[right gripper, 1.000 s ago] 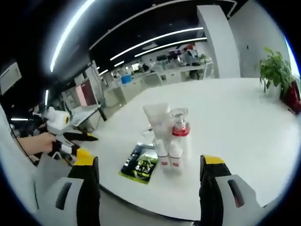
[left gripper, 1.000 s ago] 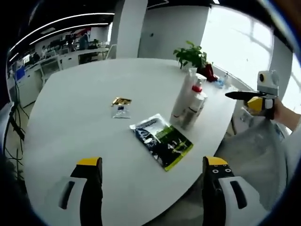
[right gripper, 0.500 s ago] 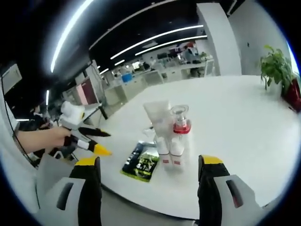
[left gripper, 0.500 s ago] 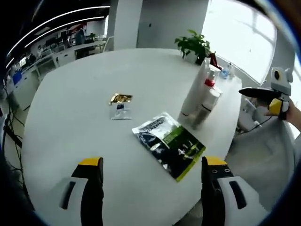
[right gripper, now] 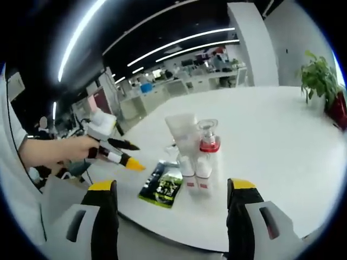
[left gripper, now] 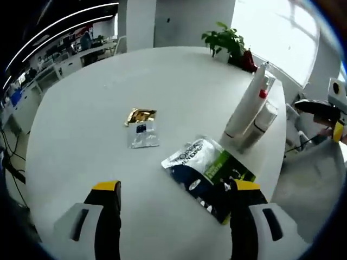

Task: Arrange the skincare products in the storage area until every visible bottle or jar stands upright without overlapping.

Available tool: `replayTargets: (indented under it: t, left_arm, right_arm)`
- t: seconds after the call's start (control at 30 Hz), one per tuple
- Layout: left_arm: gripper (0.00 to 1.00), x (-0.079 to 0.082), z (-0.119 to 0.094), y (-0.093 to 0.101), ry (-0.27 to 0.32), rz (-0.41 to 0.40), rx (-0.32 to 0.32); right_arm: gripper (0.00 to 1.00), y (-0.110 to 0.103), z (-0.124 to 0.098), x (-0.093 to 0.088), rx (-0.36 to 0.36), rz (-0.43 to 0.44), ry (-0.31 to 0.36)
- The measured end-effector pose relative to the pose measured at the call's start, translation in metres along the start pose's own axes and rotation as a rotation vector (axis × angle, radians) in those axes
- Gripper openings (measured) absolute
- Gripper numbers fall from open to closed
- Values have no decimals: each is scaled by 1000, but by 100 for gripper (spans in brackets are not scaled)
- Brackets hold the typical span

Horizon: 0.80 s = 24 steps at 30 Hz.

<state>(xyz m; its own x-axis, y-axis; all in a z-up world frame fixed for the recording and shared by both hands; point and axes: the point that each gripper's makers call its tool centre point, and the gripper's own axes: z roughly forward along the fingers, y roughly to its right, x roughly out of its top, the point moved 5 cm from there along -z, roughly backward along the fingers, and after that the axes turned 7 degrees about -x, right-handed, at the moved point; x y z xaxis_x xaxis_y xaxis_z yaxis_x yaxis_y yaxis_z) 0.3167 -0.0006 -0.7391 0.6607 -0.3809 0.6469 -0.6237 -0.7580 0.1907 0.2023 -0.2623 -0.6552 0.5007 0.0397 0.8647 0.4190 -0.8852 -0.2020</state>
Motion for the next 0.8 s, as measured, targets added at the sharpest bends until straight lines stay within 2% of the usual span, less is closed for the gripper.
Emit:
replayTargets:
  t: [0.3,0.6,0.8]
  left_arm:
    - [74,8,18,-10,-26,4,-3]
    - [72,18,42,-22,-38,-19,11]
    - [70,27,54,-27,-56,-7,30]
  right_arm:
    - [82,4,2,0,-9,20,-3]
    - [82,4,2,-1,-10,25,-10]
    - [82,5,2,-1,-11,40,-8]
